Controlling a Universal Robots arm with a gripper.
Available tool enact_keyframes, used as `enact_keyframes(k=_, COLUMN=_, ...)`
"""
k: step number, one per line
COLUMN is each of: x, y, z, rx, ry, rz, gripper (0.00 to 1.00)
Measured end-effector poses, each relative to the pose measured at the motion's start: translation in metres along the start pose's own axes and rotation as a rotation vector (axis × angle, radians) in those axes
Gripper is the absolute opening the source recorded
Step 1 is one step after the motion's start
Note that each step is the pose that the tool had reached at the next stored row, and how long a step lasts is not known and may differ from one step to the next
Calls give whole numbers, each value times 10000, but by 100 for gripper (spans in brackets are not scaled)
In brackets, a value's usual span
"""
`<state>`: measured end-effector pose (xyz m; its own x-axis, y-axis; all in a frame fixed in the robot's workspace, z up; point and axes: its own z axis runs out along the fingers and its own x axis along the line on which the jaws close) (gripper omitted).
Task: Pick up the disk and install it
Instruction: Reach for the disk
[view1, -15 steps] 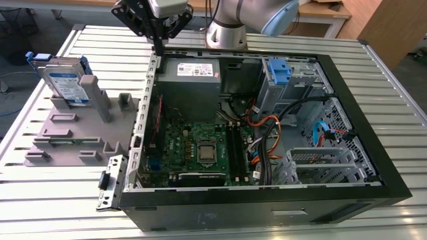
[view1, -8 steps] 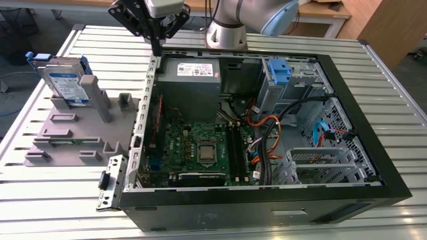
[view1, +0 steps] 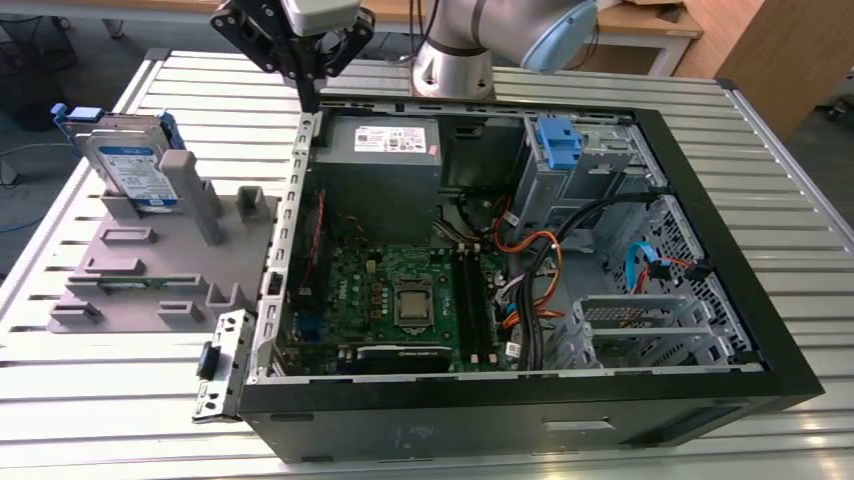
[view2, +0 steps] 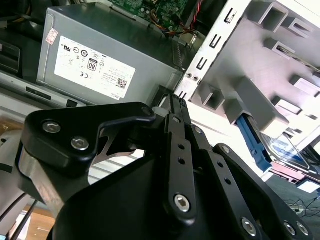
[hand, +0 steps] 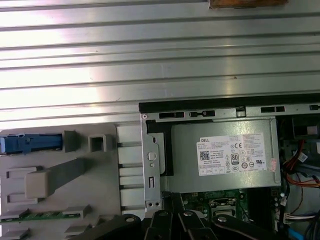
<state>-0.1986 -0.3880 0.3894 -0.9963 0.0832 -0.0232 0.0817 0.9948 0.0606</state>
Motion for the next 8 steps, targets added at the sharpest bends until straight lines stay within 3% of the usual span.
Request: enact_keyframes(k=8, x=27, y=-2, z=0, rx=0, ry=0, rz=0, gripper=11)
